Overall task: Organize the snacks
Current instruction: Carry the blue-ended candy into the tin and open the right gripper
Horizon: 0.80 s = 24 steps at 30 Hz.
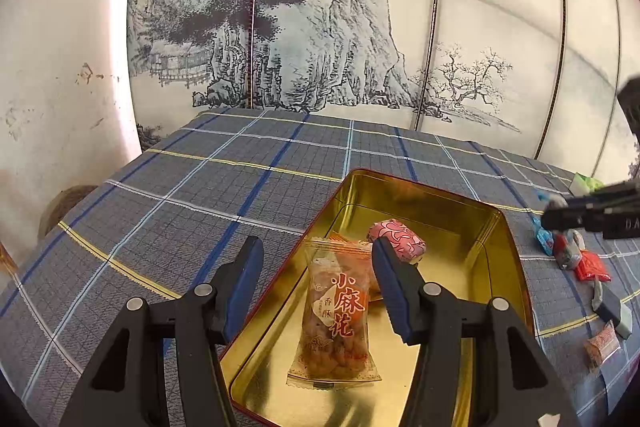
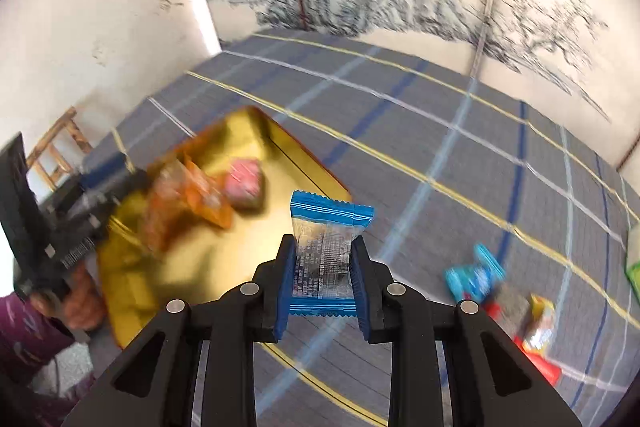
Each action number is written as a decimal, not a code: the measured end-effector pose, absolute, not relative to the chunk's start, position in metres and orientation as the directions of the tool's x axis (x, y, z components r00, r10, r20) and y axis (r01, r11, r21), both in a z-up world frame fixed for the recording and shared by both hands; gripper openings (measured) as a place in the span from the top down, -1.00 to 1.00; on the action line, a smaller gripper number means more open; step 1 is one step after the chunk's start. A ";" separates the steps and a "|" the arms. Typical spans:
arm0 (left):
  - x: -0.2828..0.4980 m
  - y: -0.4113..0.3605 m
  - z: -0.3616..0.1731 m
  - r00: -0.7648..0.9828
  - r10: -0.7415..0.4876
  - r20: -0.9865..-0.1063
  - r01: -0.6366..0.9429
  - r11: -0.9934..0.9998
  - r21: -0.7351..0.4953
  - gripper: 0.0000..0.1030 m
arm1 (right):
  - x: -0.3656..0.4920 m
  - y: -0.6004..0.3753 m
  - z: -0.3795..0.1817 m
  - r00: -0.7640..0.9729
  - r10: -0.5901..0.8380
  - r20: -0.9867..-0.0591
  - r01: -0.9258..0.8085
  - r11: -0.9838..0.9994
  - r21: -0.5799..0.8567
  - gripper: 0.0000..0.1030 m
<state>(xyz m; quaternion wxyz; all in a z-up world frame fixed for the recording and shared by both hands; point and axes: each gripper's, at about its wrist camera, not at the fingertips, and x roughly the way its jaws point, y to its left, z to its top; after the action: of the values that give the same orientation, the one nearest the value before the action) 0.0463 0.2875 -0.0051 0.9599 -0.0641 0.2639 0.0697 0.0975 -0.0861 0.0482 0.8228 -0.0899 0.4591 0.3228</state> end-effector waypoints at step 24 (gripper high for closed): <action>0.052 0.299 -0.008 0.827 0.092 -0.555 -0.198 0.971 -0.134 -0.36 | 0.158 0.064 -0.003 0.205 0.420 -0.884 -0.639 0.742 0.204 0.46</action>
<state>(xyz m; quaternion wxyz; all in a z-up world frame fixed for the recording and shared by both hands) 0.0518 0.2990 -0.0082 0.9511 -0.0935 0.2843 0.0761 0.1576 0.0635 -0.0030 0.7692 -0.1038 0.5284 0.3440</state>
